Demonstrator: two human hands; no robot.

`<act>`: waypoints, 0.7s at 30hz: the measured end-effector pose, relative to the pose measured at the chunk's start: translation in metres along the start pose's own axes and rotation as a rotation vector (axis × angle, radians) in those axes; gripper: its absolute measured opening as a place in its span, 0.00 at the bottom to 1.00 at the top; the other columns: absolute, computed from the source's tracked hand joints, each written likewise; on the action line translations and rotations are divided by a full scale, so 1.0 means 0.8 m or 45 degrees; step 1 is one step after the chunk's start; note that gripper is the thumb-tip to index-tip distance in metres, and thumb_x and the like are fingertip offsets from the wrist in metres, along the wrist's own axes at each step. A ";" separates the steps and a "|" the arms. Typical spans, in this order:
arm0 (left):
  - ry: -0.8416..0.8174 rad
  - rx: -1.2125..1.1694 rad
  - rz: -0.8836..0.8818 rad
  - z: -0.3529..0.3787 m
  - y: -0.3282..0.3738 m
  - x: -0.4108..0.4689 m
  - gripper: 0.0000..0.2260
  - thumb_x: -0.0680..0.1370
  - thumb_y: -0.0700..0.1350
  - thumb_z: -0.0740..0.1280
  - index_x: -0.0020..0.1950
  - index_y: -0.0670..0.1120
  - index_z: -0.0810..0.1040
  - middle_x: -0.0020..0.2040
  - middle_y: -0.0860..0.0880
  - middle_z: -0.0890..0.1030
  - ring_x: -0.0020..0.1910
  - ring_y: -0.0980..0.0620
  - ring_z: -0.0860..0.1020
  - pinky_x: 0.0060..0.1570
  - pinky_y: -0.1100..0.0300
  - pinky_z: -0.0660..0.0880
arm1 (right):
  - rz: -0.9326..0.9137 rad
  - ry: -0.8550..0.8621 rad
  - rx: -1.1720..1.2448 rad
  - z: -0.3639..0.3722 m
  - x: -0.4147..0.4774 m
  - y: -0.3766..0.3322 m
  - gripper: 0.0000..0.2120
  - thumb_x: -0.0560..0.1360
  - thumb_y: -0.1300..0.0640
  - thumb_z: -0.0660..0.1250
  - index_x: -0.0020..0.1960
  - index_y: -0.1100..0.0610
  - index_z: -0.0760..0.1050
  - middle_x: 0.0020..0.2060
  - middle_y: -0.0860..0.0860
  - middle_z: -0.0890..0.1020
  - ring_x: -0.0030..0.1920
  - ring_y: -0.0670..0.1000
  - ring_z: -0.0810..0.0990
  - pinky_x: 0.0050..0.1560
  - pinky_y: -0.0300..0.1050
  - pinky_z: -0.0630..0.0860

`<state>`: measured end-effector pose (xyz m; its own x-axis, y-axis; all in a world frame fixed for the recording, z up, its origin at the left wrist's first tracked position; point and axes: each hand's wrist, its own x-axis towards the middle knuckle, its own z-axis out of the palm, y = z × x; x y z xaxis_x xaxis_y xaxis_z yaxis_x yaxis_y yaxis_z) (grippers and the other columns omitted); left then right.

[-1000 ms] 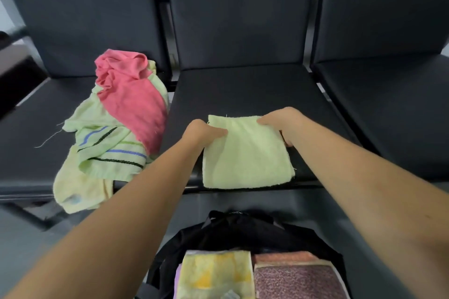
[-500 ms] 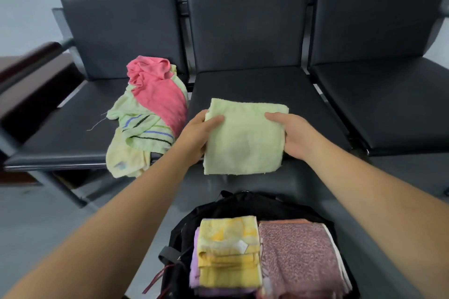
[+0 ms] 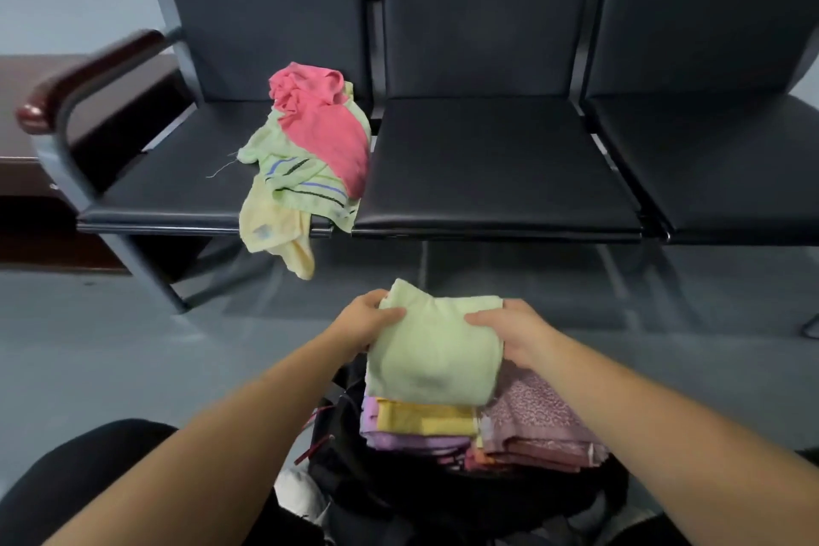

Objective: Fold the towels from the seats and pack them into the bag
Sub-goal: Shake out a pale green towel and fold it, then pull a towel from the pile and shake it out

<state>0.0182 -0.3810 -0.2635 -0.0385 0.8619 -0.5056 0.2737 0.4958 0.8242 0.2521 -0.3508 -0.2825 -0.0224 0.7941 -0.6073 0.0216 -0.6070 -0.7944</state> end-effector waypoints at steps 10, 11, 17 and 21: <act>0.091 0.365 -0.200 0.011 -0.081 0.043 0.11 0.79 0.47 0.68 0.59 0.42 0.77 0.53 0.43 0.81 0.51 0.43 0.81 0.47 0.50 0.80 | 0.094 0.082 -0.659 0.044 0.047 0.062 0.30 0.68 0.62 0.79 0.65 0.67 0.70 0.56 0.60 0.81 0.55 0.60 0.82 0.58 0.55 0.81; 0.095 0.492 -0.192 0.010 -0.084 0.047 0.08 0.79 0.47 0.67 0.54 0.42 0.76 0.49 0.44 0.79 0.48 0.45 0.79 0.46 0.51 0.78 | 0.086 0.114 -0.776 0.048 0.044 0.057 0.27 0.71 0.62 0.77 0.65 0.67 0.70 0.57 0.60 0.80 0.57 0.60 0.82 0.59 0.52 0.80; 0.209 0.777 -0.171 -0.001 -0.076 0.067 0.11 0.77 0.42 0.65 0.38 0.44 0.66 0.33 0.48 0.69 0.31 0.51 0.67 0.29 0.59 0.61 | -0.047 0.352 -1.091 0.058 0.036 0.023 0.15 0.77 0.65 0.63 0.63 0.63 0.72 0.62 0.60 0.79 0.58 0.62 0.80 0.47 0.47 0.74; 0.233 0.847 0.029 -0.025 -0.009 0.069 0.05 0.77 0.43 0.66 0.42 0.44 0.74 0.39 0.47 0.76 0.40 0.47 0.73 0.38 0.59 0.68 | -0.152 0.314 -1.024 0.079 0.041 -0.024 0.02 0.77 0.63 0.63 0.49 0.60 0.72 0.50 0.56 0.78 0.49 0.60 0.81 0.42 0.45 0.73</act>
<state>-0.0047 -0.3346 -0.2922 -0.1711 0.9045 -0.3906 0.8054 0.3567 0.4733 0.1881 -0.3151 -0.2869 0.1468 0.8920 -0.4275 0.7391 -0.3862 -0.5519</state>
